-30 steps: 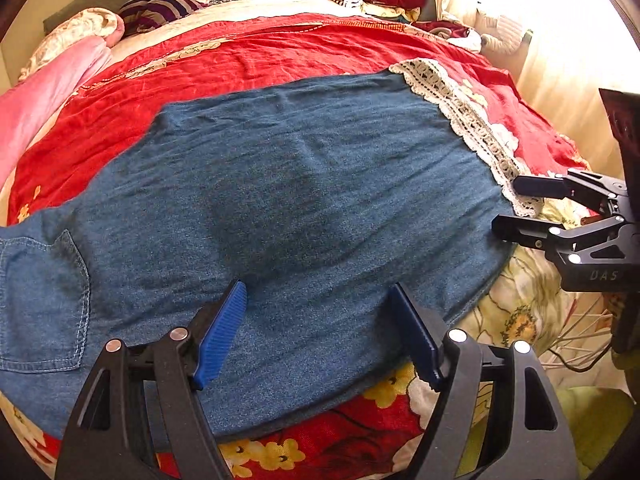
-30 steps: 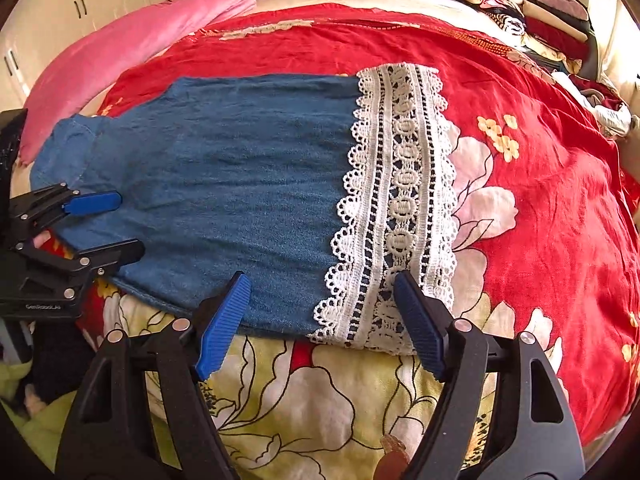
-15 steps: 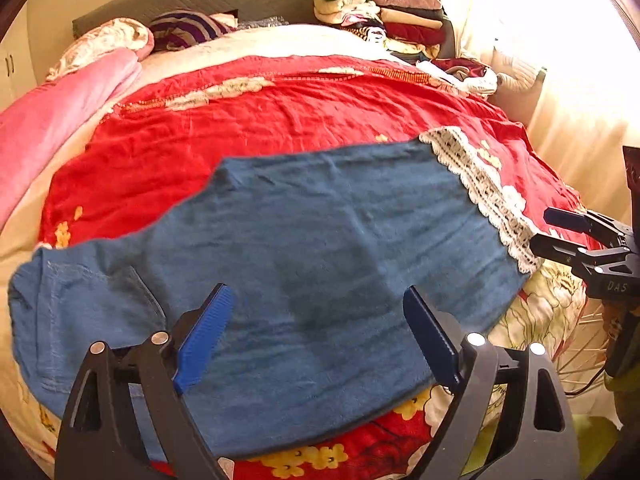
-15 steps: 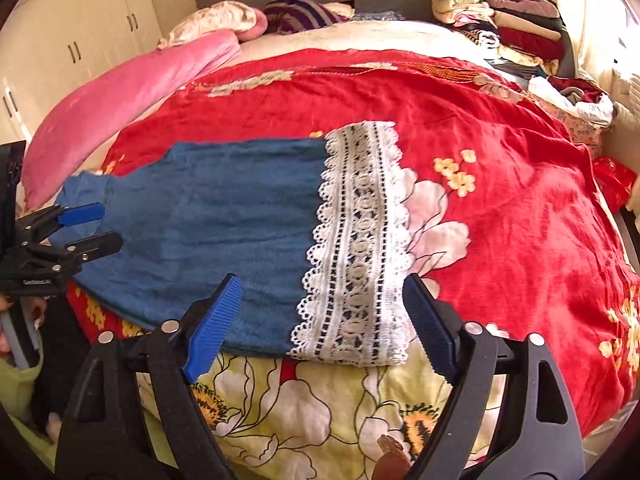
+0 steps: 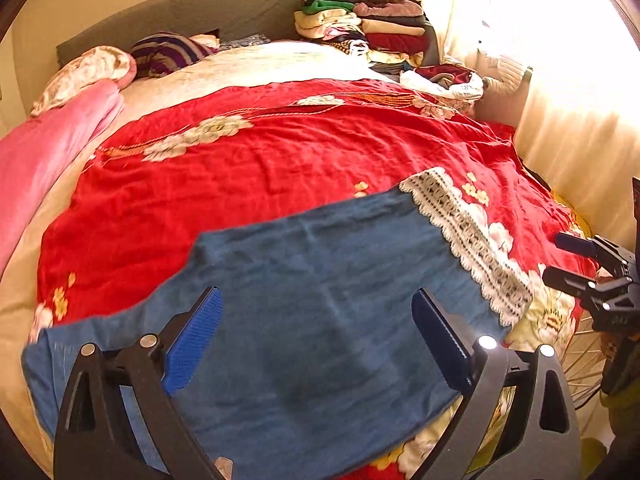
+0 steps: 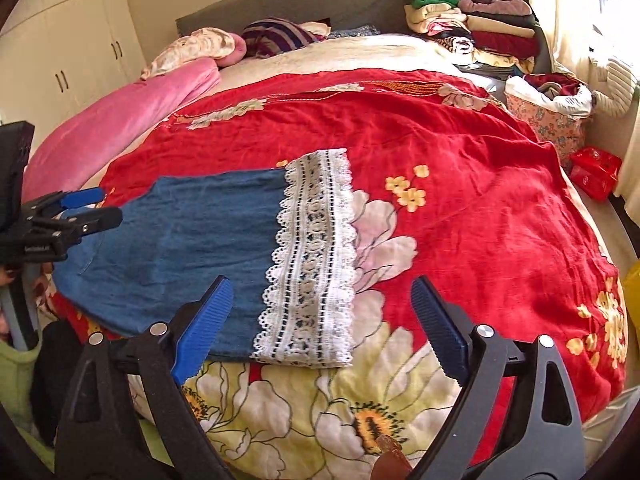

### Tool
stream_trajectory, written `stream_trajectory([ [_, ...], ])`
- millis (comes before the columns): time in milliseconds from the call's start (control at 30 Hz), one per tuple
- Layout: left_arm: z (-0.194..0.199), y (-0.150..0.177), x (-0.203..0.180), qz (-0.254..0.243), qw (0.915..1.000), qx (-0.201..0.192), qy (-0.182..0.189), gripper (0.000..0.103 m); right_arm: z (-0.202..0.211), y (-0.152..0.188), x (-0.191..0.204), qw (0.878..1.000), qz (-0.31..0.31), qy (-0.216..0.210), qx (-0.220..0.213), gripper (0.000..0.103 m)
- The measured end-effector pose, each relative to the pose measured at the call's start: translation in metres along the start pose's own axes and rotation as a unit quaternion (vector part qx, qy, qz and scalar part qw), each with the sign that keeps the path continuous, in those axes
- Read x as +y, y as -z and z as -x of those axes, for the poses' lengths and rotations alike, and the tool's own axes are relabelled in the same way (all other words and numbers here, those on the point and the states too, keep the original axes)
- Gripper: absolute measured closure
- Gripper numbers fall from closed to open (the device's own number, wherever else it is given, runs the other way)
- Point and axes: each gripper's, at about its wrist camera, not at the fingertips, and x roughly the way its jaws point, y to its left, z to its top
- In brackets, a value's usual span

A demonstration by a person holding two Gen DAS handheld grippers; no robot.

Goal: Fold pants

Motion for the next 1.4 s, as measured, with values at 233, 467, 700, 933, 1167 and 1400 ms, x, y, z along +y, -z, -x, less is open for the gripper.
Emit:
stream_trajectory([
  [233,-0.027,-0.029,-0.023,-0.028,0.9993,0.011,0.024,0.009,0.0,0.002,-0.012,1.0,-0.013,0.001,-0.002,0.018],
  [467,-0.066,-0.062,-0.039,-0.059,0.9967,0.031,0.046,0.009,-0.015,0.005,-0.019,0.999,-0.026,-0.009,0.021,0.018],
  [700,-0.098,-0.086,-0.047,-0.082,0.9931,0.036,0.075,0.009,-0.028,0.007,-0.013,0.998,-0.027,-0.027,0.04,0.018],
  [933,-0.132,-0.095,-0.058,-0.096,0.9887,0.047,0.105,0.009,-0.047,0.015,-0.01,0.995,-0.051,-0.049,0.064,0.018],
  [1167,-0.168,-0.092,-0.062,-0.089,0.9846,0.075,0.131,0.015,-0.06,0.021,-0.007,0.993,-0.062,-0.059,0.076,0.018],
  [1400,-0.186,-0.089,-0.062,-0.082,0.9777,0.094,0.169,0.035,-0.068,0.02,-0.011,0.992,-0.065,-0.073,0.085,0.033],
])
